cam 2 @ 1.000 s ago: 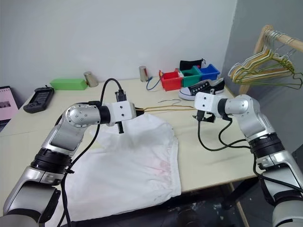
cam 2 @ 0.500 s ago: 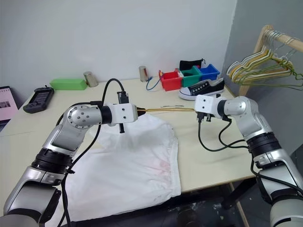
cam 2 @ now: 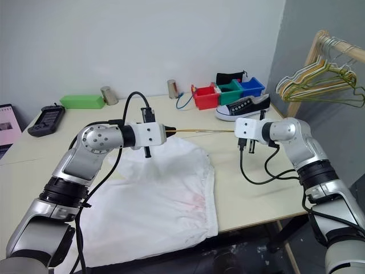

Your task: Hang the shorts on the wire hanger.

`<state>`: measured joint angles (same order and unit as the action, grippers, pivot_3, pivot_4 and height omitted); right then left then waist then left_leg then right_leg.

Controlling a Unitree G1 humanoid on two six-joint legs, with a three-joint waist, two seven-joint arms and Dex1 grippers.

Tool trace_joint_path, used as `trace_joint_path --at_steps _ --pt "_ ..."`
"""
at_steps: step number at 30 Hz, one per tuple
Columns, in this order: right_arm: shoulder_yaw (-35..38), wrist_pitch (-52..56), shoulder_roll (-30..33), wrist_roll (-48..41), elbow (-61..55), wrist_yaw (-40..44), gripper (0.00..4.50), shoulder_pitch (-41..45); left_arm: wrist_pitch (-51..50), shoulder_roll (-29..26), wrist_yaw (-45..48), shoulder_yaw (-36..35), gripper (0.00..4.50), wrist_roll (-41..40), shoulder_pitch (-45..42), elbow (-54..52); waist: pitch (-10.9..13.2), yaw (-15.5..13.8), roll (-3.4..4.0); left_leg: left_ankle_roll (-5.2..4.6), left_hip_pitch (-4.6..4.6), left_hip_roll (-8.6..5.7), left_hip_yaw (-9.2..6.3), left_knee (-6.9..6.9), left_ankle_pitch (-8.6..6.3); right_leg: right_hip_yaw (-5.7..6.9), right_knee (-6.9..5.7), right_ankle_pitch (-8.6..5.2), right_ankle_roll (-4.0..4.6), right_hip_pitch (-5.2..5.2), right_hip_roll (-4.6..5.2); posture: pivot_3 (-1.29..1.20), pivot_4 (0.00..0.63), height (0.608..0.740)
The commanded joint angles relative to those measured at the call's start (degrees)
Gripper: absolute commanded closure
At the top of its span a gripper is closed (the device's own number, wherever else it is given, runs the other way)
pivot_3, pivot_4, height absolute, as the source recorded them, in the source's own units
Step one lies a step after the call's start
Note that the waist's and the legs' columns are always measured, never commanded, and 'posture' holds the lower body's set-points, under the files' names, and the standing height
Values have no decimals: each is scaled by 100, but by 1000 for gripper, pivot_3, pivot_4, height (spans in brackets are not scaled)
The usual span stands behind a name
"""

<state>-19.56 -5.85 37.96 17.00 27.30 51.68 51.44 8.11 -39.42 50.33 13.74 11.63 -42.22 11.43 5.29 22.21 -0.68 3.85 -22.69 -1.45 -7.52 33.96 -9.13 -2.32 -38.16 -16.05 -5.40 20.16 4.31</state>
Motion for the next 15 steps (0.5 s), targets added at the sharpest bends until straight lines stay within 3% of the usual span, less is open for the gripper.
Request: trace_joint_path --at_steps 1,8,15 --pt "157 -36 22 -1 -96 -11 4500 240 221 -78 5 -216 3467 -131 -233 -44 0 0 0 0 0 0 0 0 0 0 0 0 0 0 0 -291 5 740" --pt "271 83 125 -91 119 27 4500 94 363 -183 166 -478 1843 -545 -305 -189 0 -8 0 0 0 0 0 0 0 0 0 0 0 0 0 -288 0 740" --pt "677 915 532 -685 464 783 4500 -419 -415 252 -347 -1207 266 -1321 -290 -571 0 -72 0 0 -3 -2 -1 3 0 3 5 0 0 -6 1 -289 6 740"
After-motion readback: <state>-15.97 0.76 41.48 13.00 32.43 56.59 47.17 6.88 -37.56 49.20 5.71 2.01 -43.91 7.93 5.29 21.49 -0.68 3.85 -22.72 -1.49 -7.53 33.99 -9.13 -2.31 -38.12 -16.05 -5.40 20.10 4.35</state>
